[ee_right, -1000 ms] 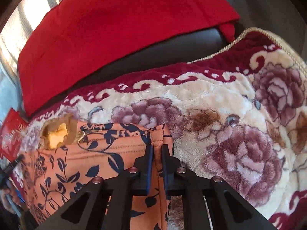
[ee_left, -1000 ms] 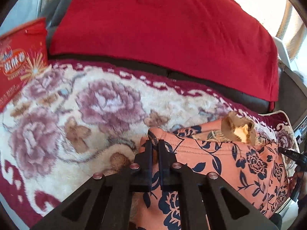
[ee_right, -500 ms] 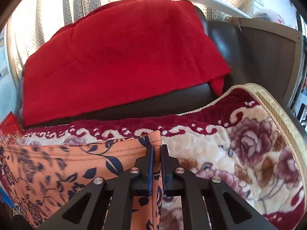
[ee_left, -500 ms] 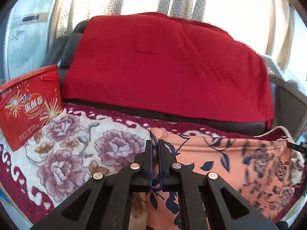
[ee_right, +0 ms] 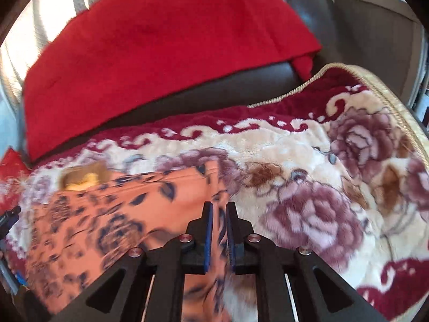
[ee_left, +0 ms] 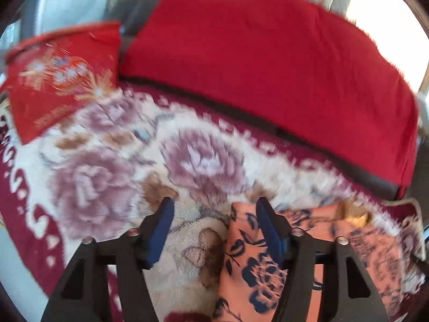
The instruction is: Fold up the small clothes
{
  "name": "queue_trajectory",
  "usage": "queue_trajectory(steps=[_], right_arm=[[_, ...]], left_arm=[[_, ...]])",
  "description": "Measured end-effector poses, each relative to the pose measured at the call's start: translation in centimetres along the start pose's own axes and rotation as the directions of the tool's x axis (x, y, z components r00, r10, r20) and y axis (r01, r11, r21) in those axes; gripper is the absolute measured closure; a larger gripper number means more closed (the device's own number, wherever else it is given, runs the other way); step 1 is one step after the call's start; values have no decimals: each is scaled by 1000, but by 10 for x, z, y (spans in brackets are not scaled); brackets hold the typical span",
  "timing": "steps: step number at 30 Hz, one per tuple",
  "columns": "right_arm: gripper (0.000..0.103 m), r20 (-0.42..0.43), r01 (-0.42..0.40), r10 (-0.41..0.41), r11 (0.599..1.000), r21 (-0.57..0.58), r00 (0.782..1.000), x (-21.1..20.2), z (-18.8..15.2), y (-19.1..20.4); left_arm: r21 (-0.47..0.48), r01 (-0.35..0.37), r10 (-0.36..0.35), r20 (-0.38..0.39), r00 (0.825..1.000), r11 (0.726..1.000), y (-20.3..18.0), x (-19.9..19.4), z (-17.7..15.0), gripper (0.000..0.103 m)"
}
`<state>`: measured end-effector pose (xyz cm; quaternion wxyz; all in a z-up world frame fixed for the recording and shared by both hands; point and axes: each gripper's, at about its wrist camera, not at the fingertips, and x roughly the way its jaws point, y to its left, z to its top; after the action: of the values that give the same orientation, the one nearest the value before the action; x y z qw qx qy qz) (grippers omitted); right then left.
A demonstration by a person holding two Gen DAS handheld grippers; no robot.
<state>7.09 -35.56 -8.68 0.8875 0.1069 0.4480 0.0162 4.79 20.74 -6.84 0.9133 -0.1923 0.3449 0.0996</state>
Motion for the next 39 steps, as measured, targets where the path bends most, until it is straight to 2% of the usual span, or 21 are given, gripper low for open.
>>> queue_trajectory(steps=[2,4,5,6,7,8,10,12,13,14,17,19,21,23,26,30,33,39], right_arm=[[85,26,-79,79,997,1,997,-22,-11,11],[63,47,-160,159,987,8,986,-36,-26,22],[24,43,-207,205,978,22,978,-36,-35,26],[7,51,-243,241,969,38,969,-34,-45,28],[8,58,-253,250,966,50,967,-31,-54,27],[8,31,-234,232,970,71,972,-21,-63,25],[10,-63,-171,184,971,170,981,4,-82,13],[10,-26,-205,217,951,233,976,1,-90,3],[10,-5,-200,208,949,243,978,-9,-90,3],[9,5,-197,201,952,236,980,-16,-89,5],[9,64,-189,182,970,149,981,-35,-89,17],[9,16,-164,163,981,104,986,-22,-97,20],[9,-15,-137,140,985,109,990,-4,-108,11],[9,60,-140,136,987,80,989,-8,-119,14],[6,50,-110,108,993,37,993,-9,-121,24],[0,48,-170,167,983,67,985,-5,-117,16],[0,61,-206,200,974,100,978,-7,-118,11],[1,74,-190,182,975,115,981,-8,-119,13]], left_arm=[[4,31,-31,27,999,1000,-5,-24,-9,35],[43,73,-75,48,996,996,-14,-44,-22,31],[65,85,-89,53,995,994,-19,-50,-30,30],[88,97,-103,59,993,991,-24,-56,-39,26],[126,113,-122,63,991,985,-30,-58,-52,21],[151,116,-126,56,990,982,-34,-56,-61,20],[216,107,-108,-7,994,971,-42,-46,-86,20],[275,96,-75,-86,993,957,-44,-30,-104,20],[302,79,-42,-125,991,950,-43,-21,-114,20],[310,72,-32,-132,991,948,-41,-19,-119,20],[279,76,-54,-84,995,957,-32,-19,-128,19],[256,76,-56,-84,995,964,-30,-15,-128,15],[231,85,-66,-87,994,969,-28,-12,-127,14],[187,94,-78,-93,993,978,-24,-10,-126,13],[149,103,-88,-103,991,983,-20,-8,-128,12],[119,102,-89,-108,990,988,-19,-7,-128,11],[93,115,-104,-109,989,989,-17,-8,-128,11],[29,164,-158,-136,978,986,-6,-5,-124,11]])
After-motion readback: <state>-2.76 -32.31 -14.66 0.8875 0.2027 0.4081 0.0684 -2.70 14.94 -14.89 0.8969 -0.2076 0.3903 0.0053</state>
